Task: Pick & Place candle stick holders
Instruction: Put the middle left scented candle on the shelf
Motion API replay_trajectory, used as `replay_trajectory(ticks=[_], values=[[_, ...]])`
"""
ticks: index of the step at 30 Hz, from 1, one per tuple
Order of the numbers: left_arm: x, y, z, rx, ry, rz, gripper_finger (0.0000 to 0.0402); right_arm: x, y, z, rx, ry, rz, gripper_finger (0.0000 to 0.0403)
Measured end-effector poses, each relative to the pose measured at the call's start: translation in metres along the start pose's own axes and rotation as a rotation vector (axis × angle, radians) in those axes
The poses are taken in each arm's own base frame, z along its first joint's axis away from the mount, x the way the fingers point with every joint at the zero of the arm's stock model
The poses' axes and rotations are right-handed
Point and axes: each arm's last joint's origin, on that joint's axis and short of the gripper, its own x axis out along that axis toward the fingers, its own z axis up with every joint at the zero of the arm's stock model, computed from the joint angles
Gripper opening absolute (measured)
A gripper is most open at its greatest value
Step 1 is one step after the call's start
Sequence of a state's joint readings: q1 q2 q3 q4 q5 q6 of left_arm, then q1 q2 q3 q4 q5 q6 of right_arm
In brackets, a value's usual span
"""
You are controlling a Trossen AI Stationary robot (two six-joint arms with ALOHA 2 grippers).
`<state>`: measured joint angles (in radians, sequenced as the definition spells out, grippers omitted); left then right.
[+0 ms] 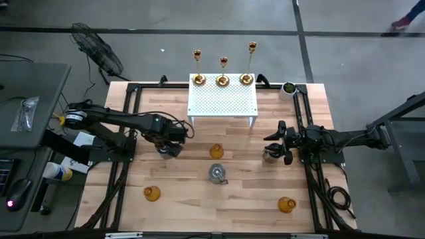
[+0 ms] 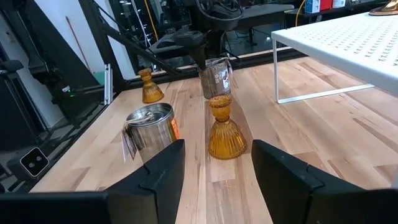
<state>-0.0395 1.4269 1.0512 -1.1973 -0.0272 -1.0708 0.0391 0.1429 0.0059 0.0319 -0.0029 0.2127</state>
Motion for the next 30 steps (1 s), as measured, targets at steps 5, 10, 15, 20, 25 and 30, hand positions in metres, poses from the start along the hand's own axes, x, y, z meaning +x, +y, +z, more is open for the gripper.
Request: replay_trajectory(ticks=[5,10,15,20,25,30], values=[[0.006,-0.003,0.002,0.013,0.008,0.027,0.04,0.0,0.0,0.0,0.0,0.002,0.0,0.0179],[0.019,-0.003,0.0,0.018,0.037,0.0,0.04,0.0,0.0,0.0,0.0,0.002,0.0,0.0179],[0.034,-0.003,-0.003,0.017,0.08,-0.047,0.04,0.0,0.0,0.0,0.0,0.002,0.0,0.0179],[0.034,-0.003,-0.001,0.02,0.05,-0.047,0.04,0.0,0.0,0.0,0.0,0.002,0.0,0.0179],[0.034,-0.001,0.002,0.018,0.034,-0.039,0.0399,0.0,0.0,0.0,0.0,0.002,0.0,0.0179],[0.034,-0.002,0.006,0.008,0.025,-0.06,0.0371,0.0,0.0,0.0,0.0,0.002,0.0,0.0179]])
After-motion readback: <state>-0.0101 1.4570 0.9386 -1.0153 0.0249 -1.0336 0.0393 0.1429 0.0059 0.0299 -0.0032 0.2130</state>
